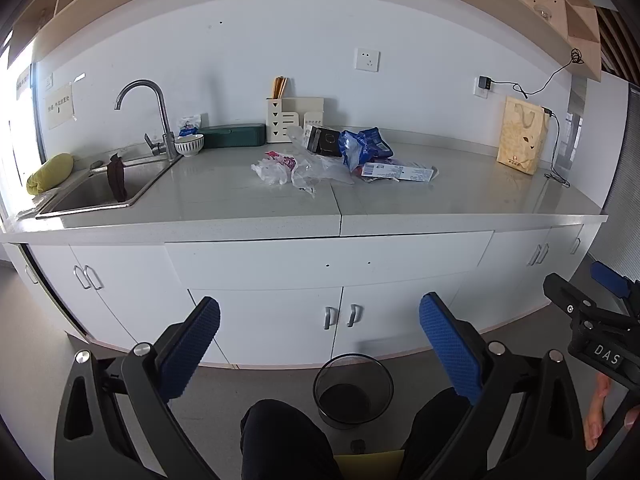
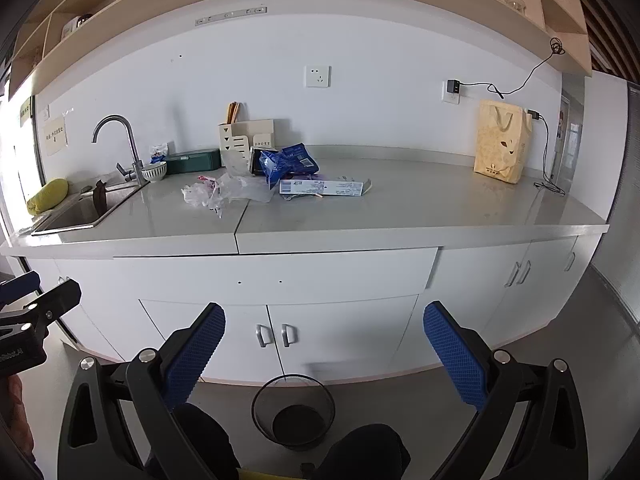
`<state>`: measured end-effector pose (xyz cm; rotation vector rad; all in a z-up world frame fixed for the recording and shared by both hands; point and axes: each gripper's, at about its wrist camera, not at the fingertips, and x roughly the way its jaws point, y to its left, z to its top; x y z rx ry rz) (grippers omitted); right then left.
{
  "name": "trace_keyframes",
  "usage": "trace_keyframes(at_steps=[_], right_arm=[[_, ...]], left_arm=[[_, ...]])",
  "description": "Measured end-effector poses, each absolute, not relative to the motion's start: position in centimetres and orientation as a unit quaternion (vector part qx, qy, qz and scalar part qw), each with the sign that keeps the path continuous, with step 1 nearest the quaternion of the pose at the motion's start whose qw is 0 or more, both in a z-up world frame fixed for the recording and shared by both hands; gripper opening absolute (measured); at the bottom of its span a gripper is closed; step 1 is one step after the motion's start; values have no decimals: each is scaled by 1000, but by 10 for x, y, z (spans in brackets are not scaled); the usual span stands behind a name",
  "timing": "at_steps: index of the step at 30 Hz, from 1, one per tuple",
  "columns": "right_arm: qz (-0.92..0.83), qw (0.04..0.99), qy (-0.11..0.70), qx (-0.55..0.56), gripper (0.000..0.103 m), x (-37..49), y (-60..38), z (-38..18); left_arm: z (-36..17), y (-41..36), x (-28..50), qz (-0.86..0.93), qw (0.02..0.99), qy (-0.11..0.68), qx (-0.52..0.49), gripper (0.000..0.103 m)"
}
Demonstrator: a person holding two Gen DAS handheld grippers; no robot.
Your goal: Collect trash
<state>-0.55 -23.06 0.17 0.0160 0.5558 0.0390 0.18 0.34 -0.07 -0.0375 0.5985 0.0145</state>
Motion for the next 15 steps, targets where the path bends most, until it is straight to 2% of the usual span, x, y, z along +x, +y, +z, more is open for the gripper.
trace_keyframes(at_steps=[15], right_arm=[[21, 961, 277, 1, 100, 2, -227, 2]], left_arm=[[3, 3, 6, 5, 955, 296, -14, 99]])
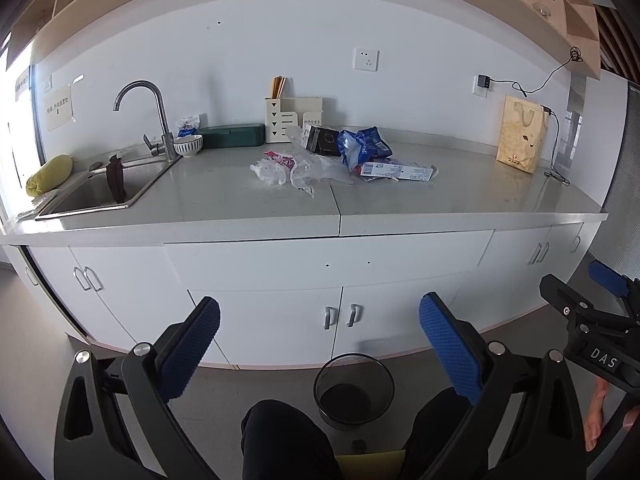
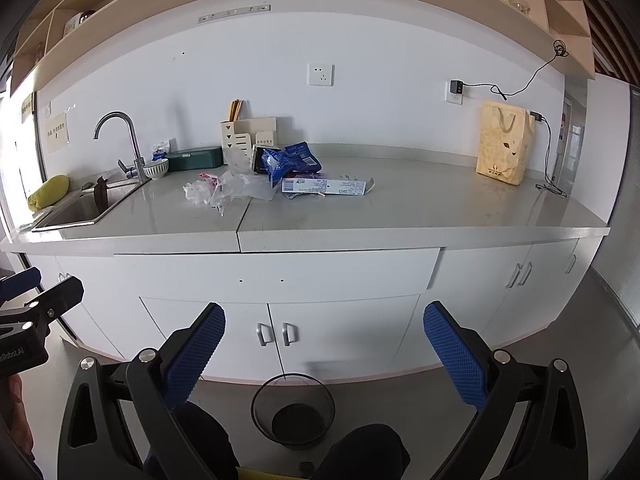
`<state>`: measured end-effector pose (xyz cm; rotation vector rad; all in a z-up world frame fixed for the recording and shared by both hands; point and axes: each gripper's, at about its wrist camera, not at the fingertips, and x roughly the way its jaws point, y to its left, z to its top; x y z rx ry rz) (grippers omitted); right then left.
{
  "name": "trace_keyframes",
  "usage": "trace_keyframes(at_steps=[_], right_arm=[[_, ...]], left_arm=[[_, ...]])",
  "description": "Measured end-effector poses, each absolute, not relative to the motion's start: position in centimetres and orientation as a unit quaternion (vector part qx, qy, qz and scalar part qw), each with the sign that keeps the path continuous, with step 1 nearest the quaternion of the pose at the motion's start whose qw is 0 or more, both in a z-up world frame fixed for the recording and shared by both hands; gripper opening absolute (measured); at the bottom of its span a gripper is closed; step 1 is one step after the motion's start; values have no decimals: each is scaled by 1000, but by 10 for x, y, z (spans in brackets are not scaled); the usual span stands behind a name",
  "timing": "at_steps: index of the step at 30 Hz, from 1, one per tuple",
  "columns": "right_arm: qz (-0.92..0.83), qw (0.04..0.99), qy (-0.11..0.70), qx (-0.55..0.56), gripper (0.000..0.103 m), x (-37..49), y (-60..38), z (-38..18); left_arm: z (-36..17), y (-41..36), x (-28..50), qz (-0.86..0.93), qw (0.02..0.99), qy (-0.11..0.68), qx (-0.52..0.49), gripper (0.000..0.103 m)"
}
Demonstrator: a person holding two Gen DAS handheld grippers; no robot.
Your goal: Collect trash
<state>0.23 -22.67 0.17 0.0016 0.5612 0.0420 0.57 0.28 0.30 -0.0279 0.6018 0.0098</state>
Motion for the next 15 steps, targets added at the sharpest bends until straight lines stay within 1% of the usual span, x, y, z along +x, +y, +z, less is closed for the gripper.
trace_keyframes(at_steps=[14, 15], right_arm=[[19, 962, 274, 1, 100, 1, -225, -3], [20, 962, 273, 1, 100, 0, -224, -3]], left_arm=[[11, 10, 13, 5, 955, 295, -13, 99], [1, 0, 1, 4, 956, 294, -13, 99]])
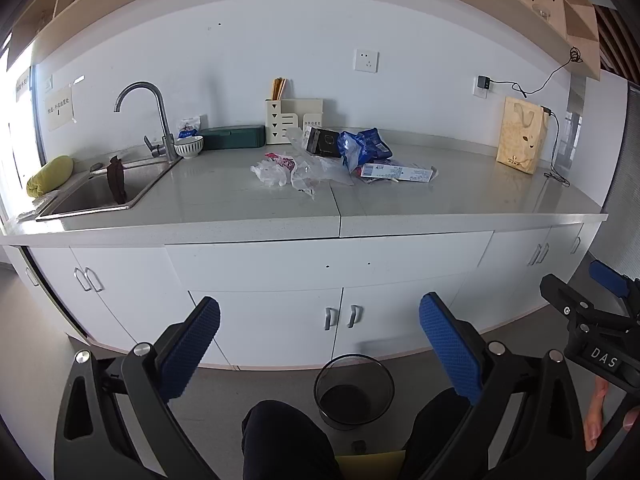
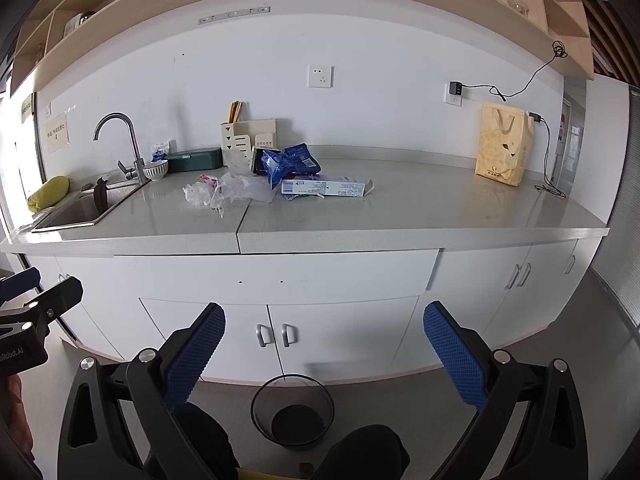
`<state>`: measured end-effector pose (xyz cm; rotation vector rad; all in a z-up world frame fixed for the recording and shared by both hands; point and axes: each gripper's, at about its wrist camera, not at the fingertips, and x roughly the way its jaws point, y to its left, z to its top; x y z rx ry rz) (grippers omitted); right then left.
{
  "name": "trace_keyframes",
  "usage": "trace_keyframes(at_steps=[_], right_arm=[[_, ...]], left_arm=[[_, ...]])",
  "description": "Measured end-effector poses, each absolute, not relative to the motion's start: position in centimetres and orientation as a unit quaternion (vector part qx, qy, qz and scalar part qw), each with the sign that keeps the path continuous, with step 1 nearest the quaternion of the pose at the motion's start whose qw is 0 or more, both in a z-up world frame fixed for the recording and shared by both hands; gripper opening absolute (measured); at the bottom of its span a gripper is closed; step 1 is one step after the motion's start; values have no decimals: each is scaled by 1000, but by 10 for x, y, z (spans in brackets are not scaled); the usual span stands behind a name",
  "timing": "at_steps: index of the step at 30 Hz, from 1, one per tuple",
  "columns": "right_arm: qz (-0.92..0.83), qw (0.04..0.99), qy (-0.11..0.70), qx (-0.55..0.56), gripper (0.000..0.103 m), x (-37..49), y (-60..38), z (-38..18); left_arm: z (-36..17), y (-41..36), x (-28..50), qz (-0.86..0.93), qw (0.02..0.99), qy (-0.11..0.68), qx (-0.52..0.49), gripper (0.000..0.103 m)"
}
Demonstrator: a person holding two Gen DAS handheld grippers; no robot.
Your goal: Collect trash
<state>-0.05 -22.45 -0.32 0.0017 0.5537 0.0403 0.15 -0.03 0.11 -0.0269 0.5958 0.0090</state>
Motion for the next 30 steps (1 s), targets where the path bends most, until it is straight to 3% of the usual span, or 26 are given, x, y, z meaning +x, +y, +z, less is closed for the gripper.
trace_keyframes(at_steps=[30], right_arm=[[23, 961, 274, -6, 100, 0, -225, -3]], left_arm=[[-1, -2, 4, 19, 956, 292, -9, 99]])
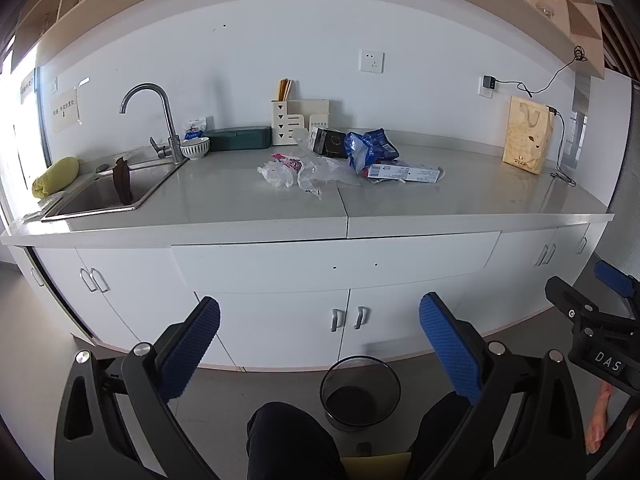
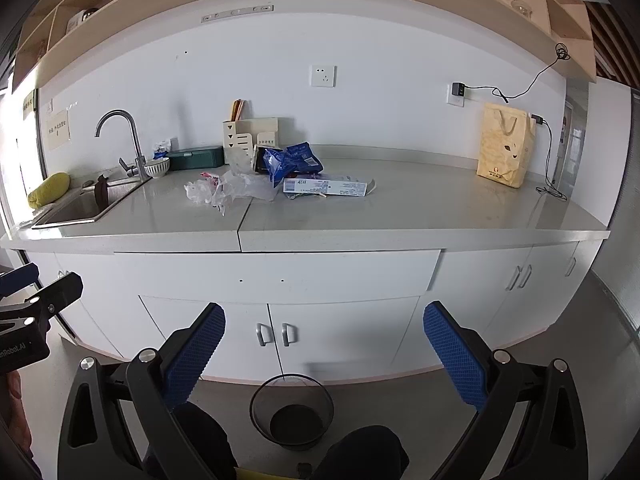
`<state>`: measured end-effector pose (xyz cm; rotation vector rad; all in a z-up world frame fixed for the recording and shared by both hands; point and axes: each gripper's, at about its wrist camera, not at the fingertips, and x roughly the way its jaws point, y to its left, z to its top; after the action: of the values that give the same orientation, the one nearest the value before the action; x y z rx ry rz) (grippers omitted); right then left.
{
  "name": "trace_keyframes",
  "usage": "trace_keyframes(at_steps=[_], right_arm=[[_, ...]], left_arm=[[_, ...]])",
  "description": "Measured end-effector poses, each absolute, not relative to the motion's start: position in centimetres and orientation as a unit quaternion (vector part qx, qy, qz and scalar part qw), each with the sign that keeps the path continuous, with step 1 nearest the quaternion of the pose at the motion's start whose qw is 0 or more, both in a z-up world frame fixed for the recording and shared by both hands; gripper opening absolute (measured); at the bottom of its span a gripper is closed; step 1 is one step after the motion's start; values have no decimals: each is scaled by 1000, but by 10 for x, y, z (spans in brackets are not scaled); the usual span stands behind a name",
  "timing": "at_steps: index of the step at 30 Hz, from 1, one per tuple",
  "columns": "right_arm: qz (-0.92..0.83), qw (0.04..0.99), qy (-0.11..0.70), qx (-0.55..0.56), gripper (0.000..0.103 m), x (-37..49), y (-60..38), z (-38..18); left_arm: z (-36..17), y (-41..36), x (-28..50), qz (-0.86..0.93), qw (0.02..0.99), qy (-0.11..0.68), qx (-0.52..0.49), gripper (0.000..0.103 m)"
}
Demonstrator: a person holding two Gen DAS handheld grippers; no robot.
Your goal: Collect trash
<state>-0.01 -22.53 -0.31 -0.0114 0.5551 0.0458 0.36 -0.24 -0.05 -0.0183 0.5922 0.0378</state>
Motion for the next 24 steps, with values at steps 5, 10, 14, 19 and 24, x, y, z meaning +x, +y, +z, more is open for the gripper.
trace_keyframes(at_steps=[5, 10, 14, 19, 24], right_arm=[[23, 961, 276, -6, 100, 8, -224, -5], [25, 960, 279, -6, 100, 19, -224, -8], [26, 960, 279, -11, 100, 39, -220, -6], [22, 959, 283, -9, 100, 74, -221, -7], [21, 956, 293, -12, 100, 118, -222, -14]], left_arm=[[-6, -1, 12, 19, 954, 298, -10, 99], [-10, 1, 27, 21, 953, 302, -7, 99], [-10, 6, 42, 26, 953, 301, -10, 99], [-9, 17, 76, 23, 955, 295, -18, 99], [-13, 25, 118, 20, 953, 301, -25, 99]])
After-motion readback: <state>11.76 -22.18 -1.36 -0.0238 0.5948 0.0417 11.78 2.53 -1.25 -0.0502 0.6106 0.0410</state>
